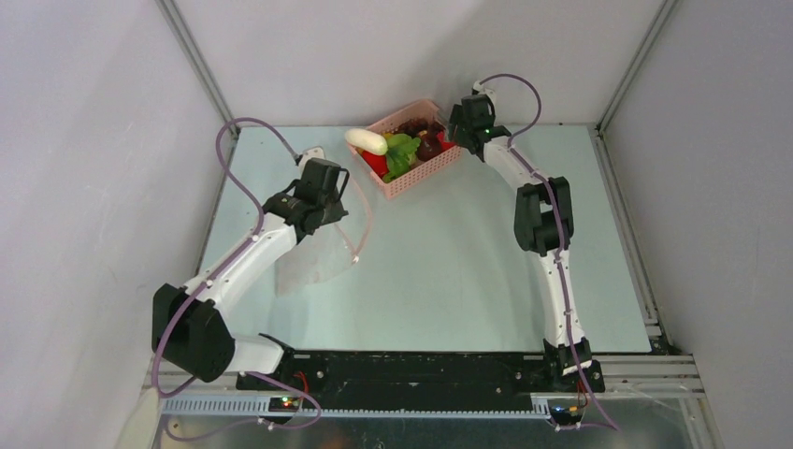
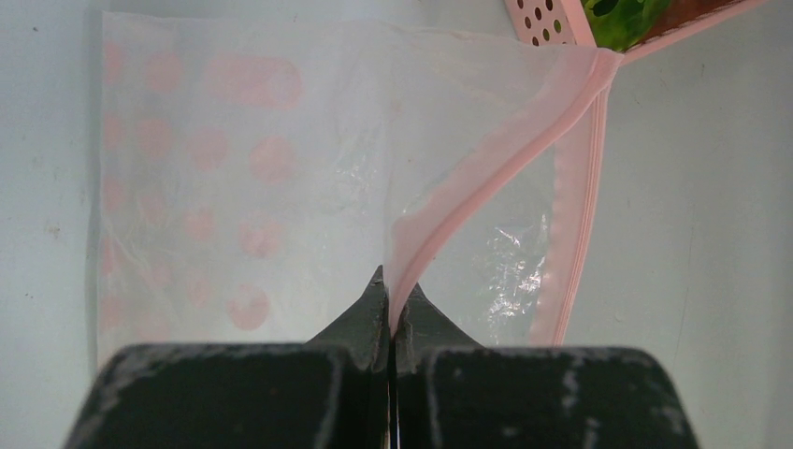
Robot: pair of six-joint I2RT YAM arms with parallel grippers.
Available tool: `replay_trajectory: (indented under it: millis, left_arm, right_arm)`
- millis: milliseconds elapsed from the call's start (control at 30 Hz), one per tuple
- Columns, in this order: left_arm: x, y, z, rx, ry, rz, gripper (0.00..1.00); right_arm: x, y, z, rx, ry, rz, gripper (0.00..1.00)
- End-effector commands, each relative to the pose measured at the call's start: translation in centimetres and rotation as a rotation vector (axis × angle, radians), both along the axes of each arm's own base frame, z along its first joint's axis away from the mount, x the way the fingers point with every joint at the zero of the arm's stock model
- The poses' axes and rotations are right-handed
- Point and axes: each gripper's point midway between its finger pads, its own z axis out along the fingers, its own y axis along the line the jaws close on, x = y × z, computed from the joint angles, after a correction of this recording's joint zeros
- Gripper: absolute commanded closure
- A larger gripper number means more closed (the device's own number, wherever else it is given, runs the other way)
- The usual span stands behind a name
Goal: Place the food in the zip-top bag and seal the zipper
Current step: Move the bin to the center of the board.
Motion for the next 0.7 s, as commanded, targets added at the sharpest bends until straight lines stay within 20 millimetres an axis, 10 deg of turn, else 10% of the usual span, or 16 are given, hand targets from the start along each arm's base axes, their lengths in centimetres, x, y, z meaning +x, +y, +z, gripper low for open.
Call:
replay_trajectory:
  millis: [0,267,667]
  left_arm:
    - [0.9,-0.3,1.2,-0.025,-0.042,0.014,1.0]
    - [0.6,-0.1,1.4,-0.025,-0.04,0.013,1.0]
    - [-0.4,-0.2,2.5,-0.072,-0.072,0.017,1.0]
  right_arm:
    - [0.7,0.2,0.7,0.012,-0.016,0.024,0.31]
    - [-0.7,0.2,-0.2,0.001,0.032,0.012,0.67]
    - [-5.5,-2.2,0.5,-0.022,0.086,-0.051,0.96]
